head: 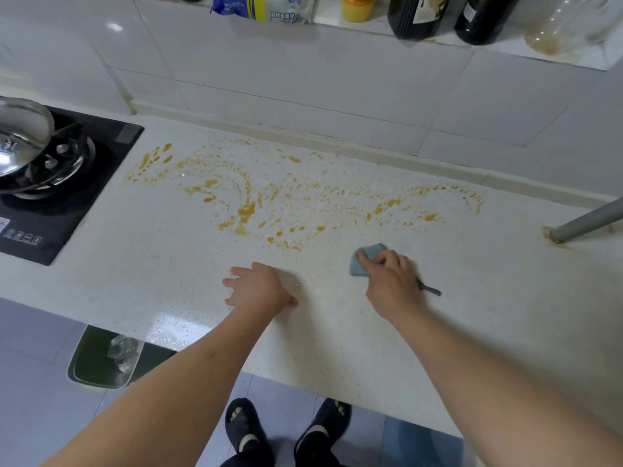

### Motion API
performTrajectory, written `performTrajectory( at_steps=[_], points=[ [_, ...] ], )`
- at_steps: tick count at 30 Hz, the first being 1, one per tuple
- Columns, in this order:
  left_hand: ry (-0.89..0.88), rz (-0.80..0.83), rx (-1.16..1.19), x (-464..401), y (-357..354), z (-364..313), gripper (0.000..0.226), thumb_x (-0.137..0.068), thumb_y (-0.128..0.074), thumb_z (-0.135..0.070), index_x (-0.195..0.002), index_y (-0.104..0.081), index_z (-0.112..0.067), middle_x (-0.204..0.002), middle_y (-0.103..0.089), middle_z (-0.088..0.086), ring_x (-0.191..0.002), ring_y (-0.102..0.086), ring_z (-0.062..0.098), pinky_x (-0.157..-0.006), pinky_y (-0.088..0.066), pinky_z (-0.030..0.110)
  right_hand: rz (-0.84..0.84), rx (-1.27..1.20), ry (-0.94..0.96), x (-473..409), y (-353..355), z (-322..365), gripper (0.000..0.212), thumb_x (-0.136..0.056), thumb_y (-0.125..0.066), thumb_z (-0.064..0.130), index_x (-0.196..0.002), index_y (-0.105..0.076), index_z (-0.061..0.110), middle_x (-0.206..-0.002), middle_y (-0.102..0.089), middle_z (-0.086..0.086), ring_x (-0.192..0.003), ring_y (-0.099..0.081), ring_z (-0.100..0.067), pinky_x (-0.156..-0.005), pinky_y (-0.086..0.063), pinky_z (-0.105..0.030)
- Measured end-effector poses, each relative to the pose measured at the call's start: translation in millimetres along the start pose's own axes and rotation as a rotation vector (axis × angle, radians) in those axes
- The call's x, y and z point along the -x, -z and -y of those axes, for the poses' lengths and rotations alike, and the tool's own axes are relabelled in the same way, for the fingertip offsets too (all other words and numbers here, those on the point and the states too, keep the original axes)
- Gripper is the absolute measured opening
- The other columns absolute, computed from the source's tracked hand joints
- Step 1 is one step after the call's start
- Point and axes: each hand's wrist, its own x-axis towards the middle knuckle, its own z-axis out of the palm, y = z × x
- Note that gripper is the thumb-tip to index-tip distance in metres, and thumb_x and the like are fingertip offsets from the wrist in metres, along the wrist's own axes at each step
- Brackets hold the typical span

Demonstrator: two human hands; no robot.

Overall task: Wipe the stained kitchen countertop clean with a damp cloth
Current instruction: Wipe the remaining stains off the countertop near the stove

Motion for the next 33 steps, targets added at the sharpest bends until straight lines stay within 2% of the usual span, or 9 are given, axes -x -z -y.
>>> performTrajectory(
  at_steps=[7,13,15,18,21,24,26,28,33],
  points=[
    [0.02,0.032,-0.004,-1,-1,-3,0.136,-0.056,-0.097,-0.052,-0.159,-0.021,-0.006,-0.167,-0.005,0.029,-0.151,-0.013,0.054,-0.111,-0.035,0.069,-0.102,-0.004,-0.449,-7,9,-54,0.055,-0.096,-0.056,0.024,-0.151,-0.046,0.025,-0.154,-0.036,-0.013,-0.139,-0.031,-0.038,-0.118,-0.024,-0.044],
    [-0.033,0.079,-0.019,0,4,-1,0.135,-0.061,-0.094,-0.056,-0.16,-0.017,-0.005,-0.166,-0.004,0.032,-0.15,-0.013,0.056,-0.11,-0.037,0.067,-0.048,-0.026,-0.14,4,-15,82,0.063,-0.086,-0.061,0.025,-0.148,-0.05,0.031,-0.151,-0.042,-0.004,-0.13,-0.039,-0.032,-0.109,-0.032,-0.039],
    [-0.067,0.065,-0.046,3,7,7,0.128,-0.062,-0.085,-0.07,-0.156,-0.026,-0.006,-0.162,-0.019,0.031,-0.145,-0.026,0.052,-0.107,-0.044,0.059,0.015,-0.074,-0.01,14,-20,119,0.058,-0.087,-0.063,0.027,-0.144,-0.054,0.033,-0.148,-0.045,-0.003,-0.129,-0.04,-0.032,-0.107,-0.037,-0.041],
    [-0.274,-0.07,-0.191,0,17,30,0.095,-0.07,-0.052,-0.093,-0.12,-0.06,-0.013,-0.117,-0.065,0.012,-0.105,-0.061,0.03,-0.076,-0.051,0.037,0.06,-0.068,0.048,31,-21,119,0.048,-0.087,-0.064,0.021,-0.133,-0.063,0.031,-0.136,-0.052,-0.005,-0.124,-0.044,-0.033,-0.103,-0.04,-0.043],
    [-0.411,-0.15,-0.17,-15,43,61,0.057,-0.088,-0.05,-0.075,-0.082,-0.06,-0.019,-0.074,-0.061,-0.003,-0.064,-0.057,0.017,-0.052,-0.036,0.026,0.003,0.062,-0.197,39,-14,84,0.046,-0.088,-0.061,0.02,-0.133,-0.056,0.02,-0.135,-0.048,-0.012,-0.123,-0.044,-0.036,-0.103,-0.039,-0.043],
    [-0.354,-0.156,-0.088,-38,71,86,0.049,-0.088,-0.06,-0.061,-0.109,-0.063,-0.017,-0.094,-0.063,0.0,-0.082,-0.062,0.019,-0.061,-0.044,0.029,-0.007,0.061,-0.401,26,0,58,0.048,-0.086,-0.061,0.014,-0.133,-0.053,0.009,-0.134,-0.051,-0.017,-0.123,-0.048,-0.036,-0.106,-0.038,-0.042],
    [-0.255,-0.143,-0.095,-57,84,104,0.082,-0.081,-0.066,-0.07,-0.139,-0.049,-0.015,-0.137,-0.053,0.011,-0.125,-0.053,0.035,-0.091,-0.051,0.047,-0.024,-0.032,-0.46,6,6,65,0.039,-0.087,-0.059,0.009,-0.126,-0.06,0.009,-0.13,-0.056,-0.017,-0.117,-0.053,-0.036,-0.101,-0.041,-0.039],
    [-0.15,-0.08,-0.096,-74,95,120,0.12,-0.067,-0.074,-0.078,-0.156,-0.025,-0.016,-0.164,-0.021,0.019,-0.148,-0.025,0.047,-0.111,-0.034,0.066,-0.051,-0.11,-0.505,-14,5,88,0.033,-0.093,-0.057,0.013,-0.125,-0.064,0.013,-0.135,-0.054,-0.015,-0.12,-0.054,-0.032,-0.099,-0.041,-0.035],
    [-0.135,0.001,-0.01,-97,89,138,0.139,-0.052,-0.087,-0.07,-0.157,-0.009,-0.023,-0.165,0.004,0.02,-0.148,-0.005,0.051,-0.11,-0.028,0.073,-0.069,-0.144,-0.521,-65,-6,134,0.034,-0.103,-0.043,0.027,-0.127,-0.059,0.009,-0.134,-0.05,-0.018,-0.116,-0.052,-0.035,-0.091,-0.043,-0.04]
  ],
)
